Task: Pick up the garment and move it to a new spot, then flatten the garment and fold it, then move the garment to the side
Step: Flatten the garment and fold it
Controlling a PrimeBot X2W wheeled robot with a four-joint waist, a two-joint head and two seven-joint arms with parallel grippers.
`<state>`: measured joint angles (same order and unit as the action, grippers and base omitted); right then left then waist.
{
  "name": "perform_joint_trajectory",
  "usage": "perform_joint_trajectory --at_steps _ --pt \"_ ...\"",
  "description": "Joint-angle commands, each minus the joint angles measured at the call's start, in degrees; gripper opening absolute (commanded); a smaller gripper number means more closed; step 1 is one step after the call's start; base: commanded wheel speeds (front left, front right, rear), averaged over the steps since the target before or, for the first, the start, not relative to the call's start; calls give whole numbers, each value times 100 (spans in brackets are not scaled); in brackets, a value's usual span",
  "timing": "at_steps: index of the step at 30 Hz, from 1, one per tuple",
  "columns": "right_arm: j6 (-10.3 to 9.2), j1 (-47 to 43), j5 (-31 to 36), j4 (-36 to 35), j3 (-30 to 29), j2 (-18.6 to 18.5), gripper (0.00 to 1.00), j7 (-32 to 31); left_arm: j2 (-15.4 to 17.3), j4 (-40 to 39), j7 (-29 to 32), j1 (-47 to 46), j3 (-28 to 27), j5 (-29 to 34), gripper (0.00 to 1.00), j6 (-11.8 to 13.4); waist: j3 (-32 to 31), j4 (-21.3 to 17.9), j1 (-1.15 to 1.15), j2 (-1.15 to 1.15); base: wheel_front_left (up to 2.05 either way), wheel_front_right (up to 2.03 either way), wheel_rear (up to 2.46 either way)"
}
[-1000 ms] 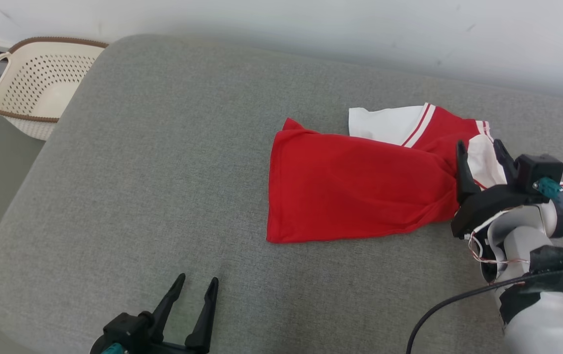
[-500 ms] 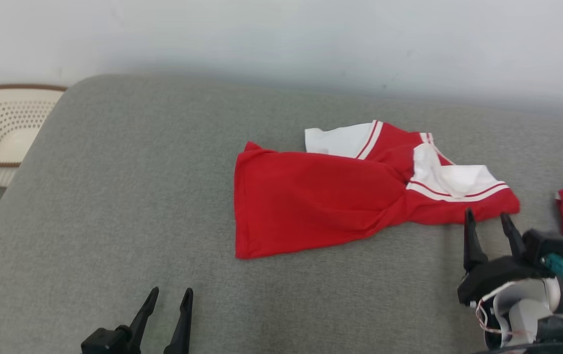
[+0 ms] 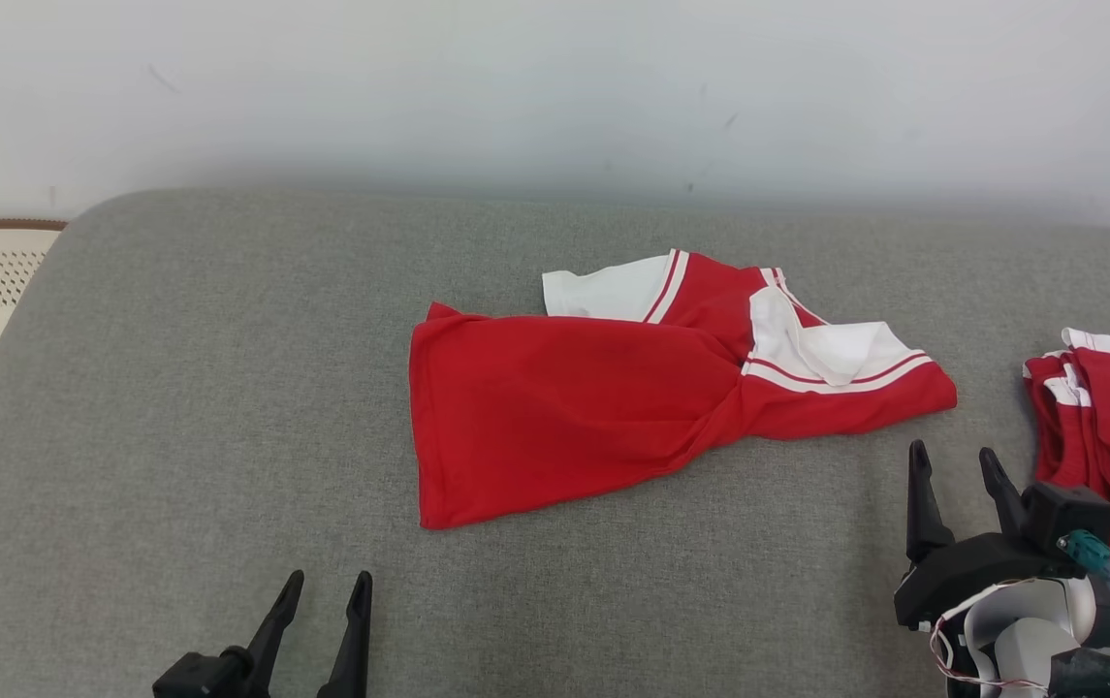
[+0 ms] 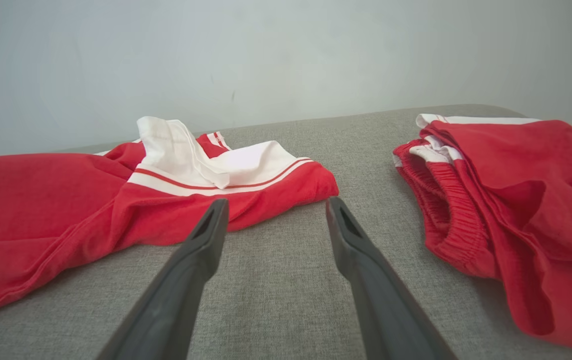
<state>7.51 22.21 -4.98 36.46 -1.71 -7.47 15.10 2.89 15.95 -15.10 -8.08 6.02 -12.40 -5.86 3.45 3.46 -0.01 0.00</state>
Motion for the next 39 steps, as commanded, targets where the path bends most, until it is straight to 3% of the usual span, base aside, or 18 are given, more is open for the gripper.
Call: perform_joint_trajectory --at_steps 1,20,39 --pt "-4 34 48 -21 -3 29 100 4 3 3 -4 -5 0 2 100 32 31 1 1 0 0 0 0" --pt "-4 402 154 -510 153 174 100 4 3 364 -4 -957 443 -163 100 84 685 -208 1 0 0 0 0" --pt "-4 726 64 -546 389 148 100 4 5 1185 -4 -1526 764 -922 100 -145 1093 -469 1 0 0 0 0"
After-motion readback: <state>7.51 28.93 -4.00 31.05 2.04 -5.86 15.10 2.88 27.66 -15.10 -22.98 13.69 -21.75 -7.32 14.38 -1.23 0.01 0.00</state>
